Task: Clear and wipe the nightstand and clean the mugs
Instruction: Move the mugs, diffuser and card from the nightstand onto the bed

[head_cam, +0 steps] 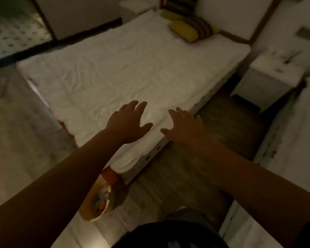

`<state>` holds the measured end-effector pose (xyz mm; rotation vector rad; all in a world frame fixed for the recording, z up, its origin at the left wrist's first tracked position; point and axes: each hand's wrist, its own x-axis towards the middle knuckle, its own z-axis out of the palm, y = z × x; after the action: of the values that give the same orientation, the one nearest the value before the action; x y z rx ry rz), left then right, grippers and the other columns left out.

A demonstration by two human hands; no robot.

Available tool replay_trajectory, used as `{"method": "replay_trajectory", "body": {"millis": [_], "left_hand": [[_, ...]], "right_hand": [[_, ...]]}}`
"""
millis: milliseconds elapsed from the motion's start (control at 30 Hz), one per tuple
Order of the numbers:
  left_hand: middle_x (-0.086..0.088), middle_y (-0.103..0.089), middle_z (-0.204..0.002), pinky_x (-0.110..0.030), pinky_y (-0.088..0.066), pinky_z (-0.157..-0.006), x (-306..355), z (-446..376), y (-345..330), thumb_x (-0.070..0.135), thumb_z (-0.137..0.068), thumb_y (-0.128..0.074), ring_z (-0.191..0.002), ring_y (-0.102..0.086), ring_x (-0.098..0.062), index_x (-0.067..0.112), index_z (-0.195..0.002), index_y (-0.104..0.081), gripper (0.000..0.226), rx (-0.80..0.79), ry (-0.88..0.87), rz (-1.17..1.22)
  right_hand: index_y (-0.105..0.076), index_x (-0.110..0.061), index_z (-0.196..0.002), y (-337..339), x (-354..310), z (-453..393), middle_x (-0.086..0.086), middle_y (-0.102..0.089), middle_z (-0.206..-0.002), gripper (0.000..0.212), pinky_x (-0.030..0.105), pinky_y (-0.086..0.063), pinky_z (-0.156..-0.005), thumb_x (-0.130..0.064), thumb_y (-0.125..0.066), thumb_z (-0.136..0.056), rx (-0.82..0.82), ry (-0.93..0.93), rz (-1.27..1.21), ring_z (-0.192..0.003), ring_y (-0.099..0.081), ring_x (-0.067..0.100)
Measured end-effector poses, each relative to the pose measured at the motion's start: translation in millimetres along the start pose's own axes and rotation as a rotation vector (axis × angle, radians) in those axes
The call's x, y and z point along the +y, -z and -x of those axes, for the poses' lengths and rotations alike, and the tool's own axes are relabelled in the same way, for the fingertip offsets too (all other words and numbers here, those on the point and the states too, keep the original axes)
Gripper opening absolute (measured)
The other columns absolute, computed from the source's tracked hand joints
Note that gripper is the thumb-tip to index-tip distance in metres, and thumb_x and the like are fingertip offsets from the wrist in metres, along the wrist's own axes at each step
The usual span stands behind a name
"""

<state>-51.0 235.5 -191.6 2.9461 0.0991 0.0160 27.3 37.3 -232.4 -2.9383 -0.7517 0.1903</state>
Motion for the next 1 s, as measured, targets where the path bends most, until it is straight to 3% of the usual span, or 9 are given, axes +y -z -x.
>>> {"method": "replay_trajectory", "body": {"millis": [133, 467, 733, 1000], "left_hand": [[-0.008, -0.025, -0.156, -0.052, -0.041, -0.102, 71.2, -65.5, 1.3, 0.066, -0.084, -0.047, -0.138, -0.033, -0.032, 0.027, -0.149, -0.016, 0.082, 0.023, -0.148, -0.019], [-0.010, -0.024, -0.156, -0.052, -0.039, -0.102, 224.3, -196.8, -14.6, 0.069, -0.082, -0.046, -0.138, -0.032, -0.034, 0.026, -0.149, -0.016, 0.085, 0.017, -0.420, -0.027], [-0.009, -0.019, -0.158, -0.051, -0.034, -0.107, 282.5, -289.9, -37.2, 0.066, -0.083, -0.051, -0.141, -0.026, -0.031, 0.026, -0.150, -0.014, 0.087, -0.050, -0.517, -0.024], [-0.009, -0.016, -0.159, -0.049, -0.032, -0.109, 312.5, -443.0, -44.4, 0.064, -0.084, -0.052, -0.143, -0.023, -0.030, 0.026, -0.151, -0.016, 0.085, -0.092, -0.636, -0.053]], "right_hand": [[-0.019, -0.031, -0.146, 27.8, 83.7, 4.3, 0.004, -0.024, -0.157, 0.090, 0.064, -0.023, -0.109, -0.082, -0.035, -0.074, 0.046, -0.147, -0.022, -0.141, -0.027, 0.031], [-0.016, -0.026, -0.151, 87.9, 258.6, 7.2, 0.006, -0.014, -0.160, 0.091, 0.057, -0.017, -0.113, -0.079, -0.038, -0.080, 0.106, -0.406, -0.040, -0.144, -0.020, 0.029], [-0.017, -0.028, -0.150, 97.8, 338.5, -33.0, 0.004, -0.014, -0.160, 0.092, 0.060, -0.018, -0.110, -0.078, -0.043, -0.077, 0.103, -0.542, -0.054, -0.143, -0.021, 0.032], [-0.012, -0.029, -0.151, 100.0, 414.4, -132.7, 0.004, -0.010, -0.161, 0.086, 0.058, -0.025, -0.110, -0.067, -0.047, -0.082, 0.080, -0.684, -0.114, -0.143, -0.021, 0.032]]}}
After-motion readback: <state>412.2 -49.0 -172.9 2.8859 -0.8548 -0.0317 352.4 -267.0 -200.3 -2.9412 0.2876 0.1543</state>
